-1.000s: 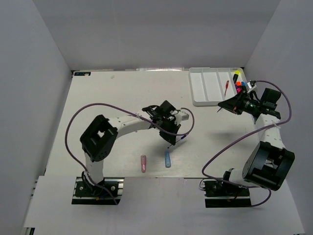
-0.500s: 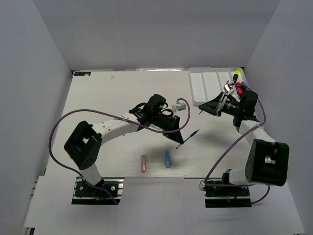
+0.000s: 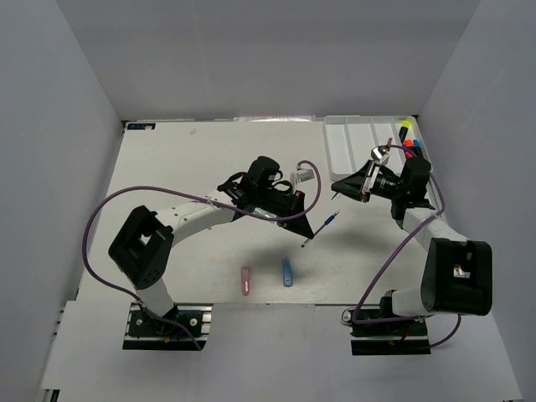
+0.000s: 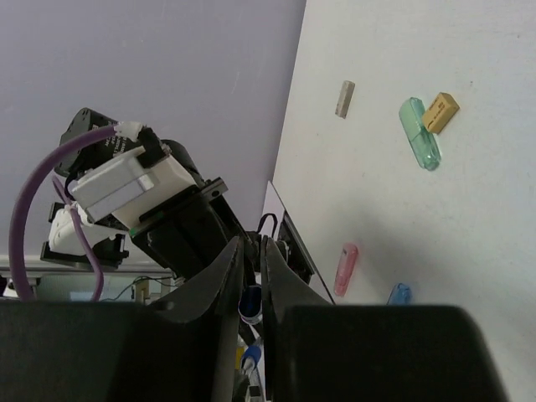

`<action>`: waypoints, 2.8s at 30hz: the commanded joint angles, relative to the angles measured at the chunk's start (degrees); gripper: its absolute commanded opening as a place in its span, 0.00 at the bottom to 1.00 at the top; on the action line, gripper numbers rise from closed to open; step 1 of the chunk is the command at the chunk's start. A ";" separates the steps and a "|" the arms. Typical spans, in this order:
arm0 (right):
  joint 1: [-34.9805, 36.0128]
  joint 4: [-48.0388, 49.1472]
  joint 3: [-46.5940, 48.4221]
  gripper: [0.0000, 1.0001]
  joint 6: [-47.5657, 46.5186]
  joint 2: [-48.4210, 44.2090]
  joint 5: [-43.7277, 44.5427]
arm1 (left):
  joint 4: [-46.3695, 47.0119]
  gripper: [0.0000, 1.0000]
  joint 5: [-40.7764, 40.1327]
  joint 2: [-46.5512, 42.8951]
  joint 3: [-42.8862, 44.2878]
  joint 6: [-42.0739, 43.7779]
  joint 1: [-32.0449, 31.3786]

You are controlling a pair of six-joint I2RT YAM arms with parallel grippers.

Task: Sort the stationery into containers
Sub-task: Grab a piece of stationery with the left arm, then cap the pen

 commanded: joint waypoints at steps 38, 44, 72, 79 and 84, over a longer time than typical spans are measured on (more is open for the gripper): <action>5.07 -10.69 2.73 0.00 -7.18 -3.30 13.62 | 4.79 0.00 1.85 0.85 -2.36 -6.68 5.00; 5.78 -10.25 3.08 0.00 -7.09 -3.04 13.27 | 4.35 0.00 1.58 1.30 -2.00 -6.59 5.00; 6.39 -14.55 1.67 0.00 -9.99 -4.36 14.32 | 4.43 0.00 1.32 0.94 -1.83 -6.42 5.00; 6.65 -14.64 0.97 0.00 -10.43 -4.54 13.36 | 3.82 0.00 0.79 1.03 -1.39 -6.06 5.00; 7.44 -14.82 0.88 0.00 -11.13 -5.15 12.56 | 3.73 0.00 0.79 1.56 -1.30 -6.06 5.00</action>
